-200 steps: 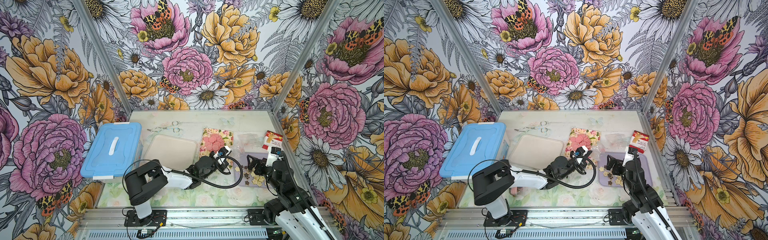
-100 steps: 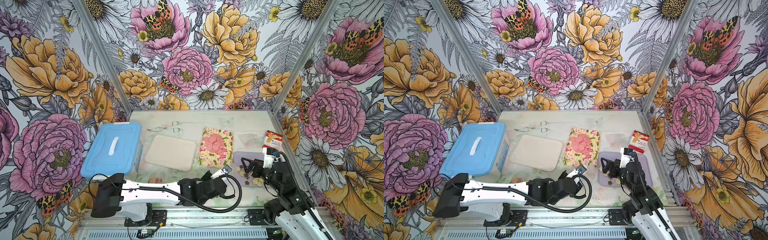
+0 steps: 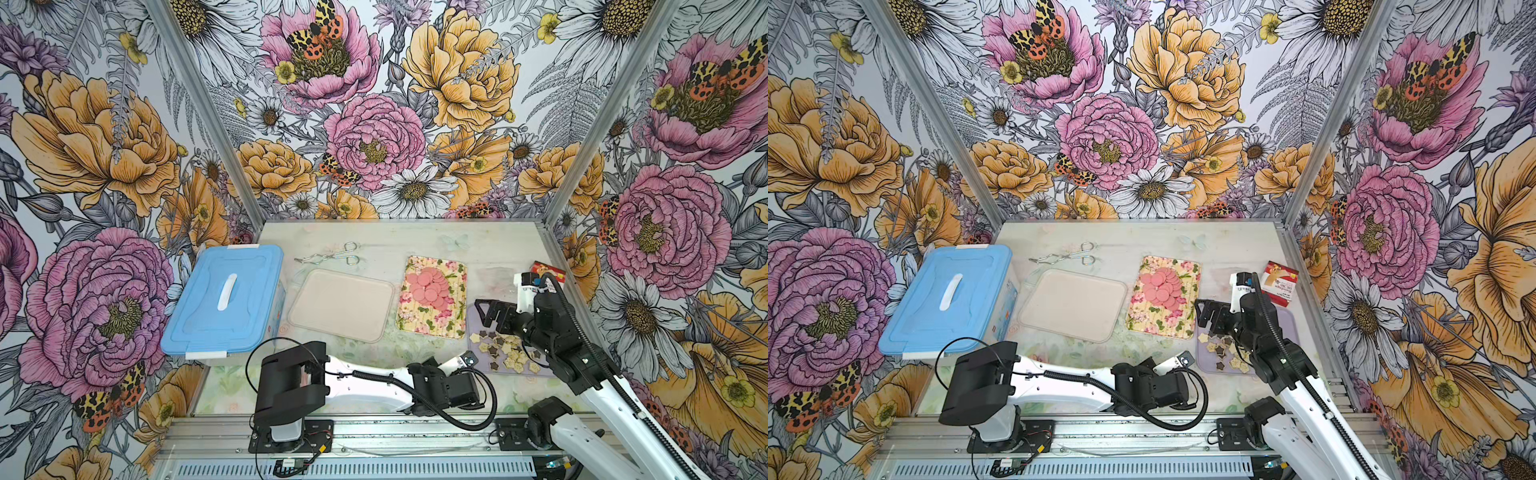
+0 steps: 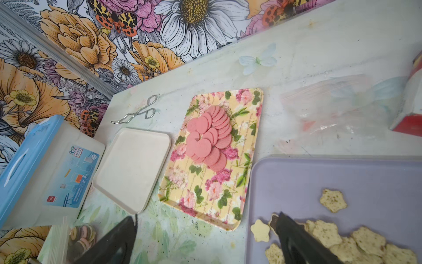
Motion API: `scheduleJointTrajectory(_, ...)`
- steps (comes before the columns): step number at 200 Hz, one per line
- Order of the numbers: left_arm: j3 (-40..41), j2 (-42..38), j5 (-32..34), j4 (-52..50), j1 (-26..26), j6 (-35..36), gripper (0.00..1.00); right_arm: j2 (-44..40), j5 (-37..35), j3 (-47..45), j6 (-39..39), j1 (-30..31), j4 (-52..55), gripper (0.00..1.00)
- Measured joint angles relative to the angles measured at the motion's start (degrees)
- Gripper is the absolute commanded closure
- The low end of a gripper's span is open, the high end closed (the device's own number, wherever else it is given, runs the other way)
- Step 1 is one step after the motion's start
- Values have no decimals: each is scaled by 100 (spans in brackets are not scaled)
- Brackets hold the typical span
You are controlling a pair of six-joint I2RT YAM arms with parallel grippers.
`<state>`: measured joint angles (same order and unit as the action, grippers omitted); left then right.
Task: Pour cookies out of the ziploc bag
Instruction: Place the ziploc bag at the center of the board.
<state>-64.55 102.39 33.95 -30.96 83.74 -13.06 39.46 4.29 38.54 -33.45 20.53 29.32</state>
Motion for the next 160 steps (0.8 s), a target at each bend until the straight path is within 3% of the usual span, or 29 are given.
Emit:
scheduleJointTrajectory(45,-682,772,-52,-448,-15,66,100,-166,-404,-334,254,-33,-710,0)
scheduleJointTrajectory(58,-723,841,-59,-551,-13,68,89,-192,-472,-470,328,-37,-824,0)
scheduleJointTrajectory(73,-723,850,-57,-645,-9,61,88,-186,-507,-575,354,-37,-931,0)
scheduleJointTrajectory(99,-723,837,-48,-717,52,52,77,-188,-542,-719,352,-37,-1123,0)
scheduleJointTrajectory(126,-726,748,-46,-745,170,57,75,-103,-560,-732,352,-37,-1263,1)
scheduleJointTrajectory(160,-761,566,-28,-787,282,83,60,201,-553,-732,352,-39,-1357,0)
